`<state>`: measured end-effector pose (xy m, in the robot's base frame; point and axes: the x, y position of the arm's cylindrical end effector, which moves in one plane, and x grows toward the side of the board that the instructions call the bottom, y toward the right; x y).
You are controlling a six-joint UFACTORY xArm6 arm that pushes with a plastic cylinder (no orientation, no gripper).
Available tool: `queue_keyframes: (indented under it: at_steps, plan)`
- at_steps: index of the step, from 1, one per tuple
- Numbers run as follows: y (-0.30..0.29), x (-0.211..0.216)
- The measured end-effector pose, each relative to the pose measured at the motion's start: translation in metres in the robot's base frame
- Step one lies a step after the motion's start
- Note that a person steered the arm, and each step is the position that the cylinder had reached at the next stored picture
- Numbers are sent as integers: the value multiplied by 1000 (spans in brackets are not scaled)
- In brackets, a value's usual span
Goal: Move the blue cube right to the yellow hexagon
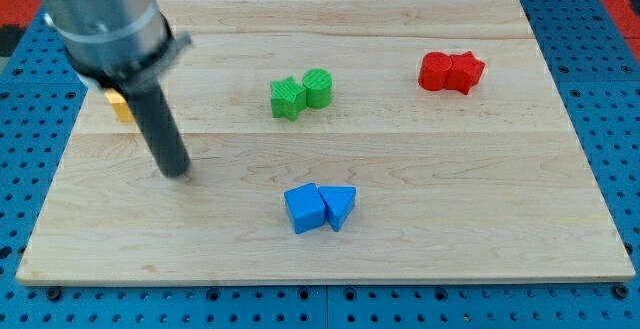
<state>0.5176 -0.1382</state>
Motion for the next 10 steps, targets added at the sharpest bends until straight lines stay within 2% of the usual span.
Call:
queue_keyframes:
  at_steps: [1,2,3,6,10]
  plan:
    - [64,47]
    - [128,48]
    - [164,47]
    - [172,31]
    - [165,31]
